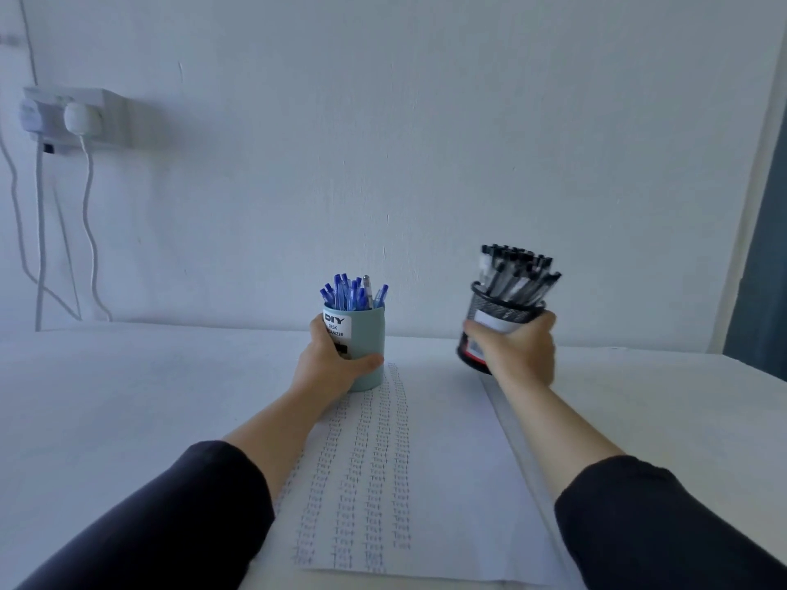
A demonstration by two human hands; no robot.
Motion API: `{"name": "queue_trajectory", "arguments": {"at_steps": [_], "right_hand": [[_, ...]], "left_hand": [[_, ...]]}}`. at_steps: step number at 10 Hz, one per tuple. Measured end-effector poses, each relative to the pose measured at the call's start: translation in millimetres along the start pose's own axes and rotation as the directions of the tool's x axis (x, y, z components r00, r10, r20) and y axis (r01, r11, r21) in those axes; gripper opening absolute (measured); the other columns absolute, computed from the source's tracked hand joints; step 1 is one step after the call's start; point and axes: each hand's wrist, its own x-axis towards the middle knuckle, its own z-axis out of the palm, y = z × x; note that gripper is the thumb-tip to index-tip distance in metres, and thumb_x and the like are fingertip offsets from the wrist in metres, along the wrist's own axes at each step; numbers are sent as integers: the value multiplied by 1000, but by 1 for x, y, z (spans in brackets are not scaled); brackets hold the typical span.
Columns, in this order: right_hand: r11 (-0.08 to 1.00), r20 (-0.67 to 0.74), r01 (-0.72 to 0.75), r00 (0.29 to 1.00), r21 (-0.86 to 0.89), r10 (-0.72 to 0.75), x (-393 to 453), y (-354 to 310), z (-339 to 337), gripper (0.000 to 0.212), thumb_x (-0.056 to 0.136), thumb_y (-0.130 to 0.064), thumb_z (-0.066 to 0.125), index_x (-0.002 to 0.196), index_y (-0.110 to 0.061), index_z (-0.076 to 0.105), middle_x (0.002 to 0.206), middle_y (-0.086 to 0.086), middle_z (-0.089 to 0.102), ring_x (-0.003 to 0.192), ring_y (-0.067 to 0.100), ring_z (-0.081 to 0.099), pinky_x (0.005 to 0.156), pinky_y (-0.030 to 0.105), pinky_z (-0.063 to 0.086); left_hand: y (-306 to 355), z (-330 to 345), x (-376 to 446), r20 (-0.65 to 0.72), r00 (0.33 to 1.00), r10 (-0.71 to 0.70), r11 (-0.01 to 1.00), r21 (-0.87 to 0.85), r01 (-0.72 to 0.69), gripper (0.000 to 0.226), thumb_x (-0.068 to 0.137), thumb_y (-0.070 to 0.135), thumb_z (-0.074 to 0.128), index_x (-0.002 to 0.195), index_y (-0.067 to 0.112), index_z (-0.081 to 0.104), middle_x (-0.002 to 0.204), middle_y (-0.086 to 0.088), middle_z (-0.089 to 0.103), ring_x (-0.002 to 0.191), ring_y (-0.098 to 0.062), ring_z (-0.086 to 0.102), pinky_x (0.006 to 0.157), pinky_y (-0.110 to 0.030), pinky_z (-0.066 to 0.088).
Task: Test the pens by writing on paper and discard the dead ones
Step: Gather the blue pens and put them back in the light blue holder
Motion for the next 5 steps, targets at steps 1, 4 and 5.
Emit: {"name": "queue_trajectory", "arguments": {"at_steps": [1,4,5], "right_hand": [[1000,141,22,990,-16,-19,-18,-12,16,78,61,-38,84,117,-11,37,113,4,56,84,20,51,68,29,41],[983,307,91,951,-162,-38,-28,-1,26,86,57,-46,86,116,-13,32,118,6,52,105,28,57,75,34,47],[989,407,63,914,-136,-2,-19,-4,19,118,49,-51,89,138,-18,18,136,8,45,125,29,47,99,43,44]], "left_hand": [[2,-1,-1,15,1000,-4,1000,5,3,79,73,26,81,132,23,29,104,6,53,97,-18,52,80,-35,48],[4,-2,-4,32,999,2,1000,10,-3,89,72,24,82,139,22,24,111,2,52,100,-19,51,85,-38,50],[10,-4,-5,41,999,-18,995,-94,21,103,68,22,85,144,26,15,123,-5,54,103,-20,54,92,-43,51]]}}
